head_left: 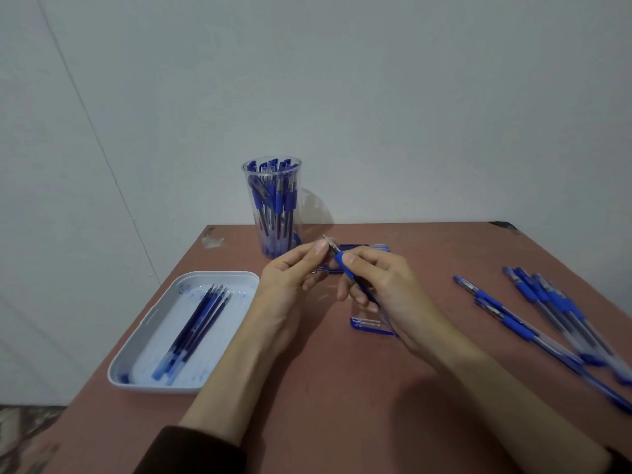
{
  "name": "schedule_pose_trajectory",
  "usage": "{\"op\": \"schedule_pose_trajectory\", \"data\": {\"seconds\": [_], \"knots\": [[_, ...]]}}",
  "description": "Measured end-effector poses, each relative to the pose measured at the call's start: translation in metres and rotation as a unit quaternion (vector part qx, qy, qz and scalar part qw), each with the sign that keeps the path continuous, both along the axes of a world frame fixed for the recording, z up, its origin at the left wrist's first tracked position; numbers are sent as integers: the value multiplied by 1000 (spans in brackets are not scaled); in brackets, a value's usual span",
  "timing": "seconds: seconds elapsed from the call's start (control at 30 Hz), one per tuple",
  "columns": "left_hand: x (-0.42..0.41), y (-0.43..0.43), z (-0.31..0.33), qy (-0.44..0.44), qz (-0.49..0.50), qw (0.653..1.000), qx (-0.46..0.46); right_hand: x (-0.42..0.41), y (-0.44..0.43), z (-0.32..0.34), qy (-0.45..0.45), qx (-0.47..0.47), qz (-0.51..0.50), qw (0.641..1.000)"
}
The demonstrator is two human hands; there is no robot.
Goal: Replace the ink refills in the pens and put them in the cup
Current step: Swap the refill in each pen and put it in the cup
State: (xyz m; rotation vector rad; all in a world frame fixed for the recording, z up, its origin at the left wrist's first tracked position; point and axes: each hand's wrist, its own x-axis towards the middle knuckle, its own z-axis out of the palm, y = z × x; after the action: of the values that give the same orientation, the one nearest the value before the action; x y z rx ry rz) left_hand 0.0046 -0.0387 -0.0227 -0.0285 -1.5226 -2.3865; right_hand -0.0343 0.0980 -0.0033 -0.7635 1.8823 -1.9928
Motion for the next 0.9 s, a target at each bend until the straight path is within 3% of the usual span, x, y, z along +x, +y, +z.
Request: {"op": "schedule_pose_trajectory", "data": {"seconds": [0.13, 0.47, 0.6, 0.7, 0.77, 0.83, 0.9], "knots": [[0, 0, 0, -7, 21, 999, -23, 1, -1, -1, 6, 12, 3, 1000], [6, 4, 8, -1, -24, 999, -32, 2, 6, 7, -190, -45, 125, 973], [4, 7, 8, 1, -9, 999, -40, -2, 7, 10, -173, -45, 106, 978], [2, 10, 4, -38, -11, 998, -54, -12, 6, 8, -120, -63, 23, 991], [1, 10, 0, -59, 27, 970, -233, -19, 8, 7, -75, -40, -64, 994], [2, 9, -2, -52, 22, 905, -422, -27, 11, 2, -19, 12, -136, 990], [4, 8, -4, -44, -15, 837, -545, -32, 15, -3, 43, 64, -176, 981]]}}
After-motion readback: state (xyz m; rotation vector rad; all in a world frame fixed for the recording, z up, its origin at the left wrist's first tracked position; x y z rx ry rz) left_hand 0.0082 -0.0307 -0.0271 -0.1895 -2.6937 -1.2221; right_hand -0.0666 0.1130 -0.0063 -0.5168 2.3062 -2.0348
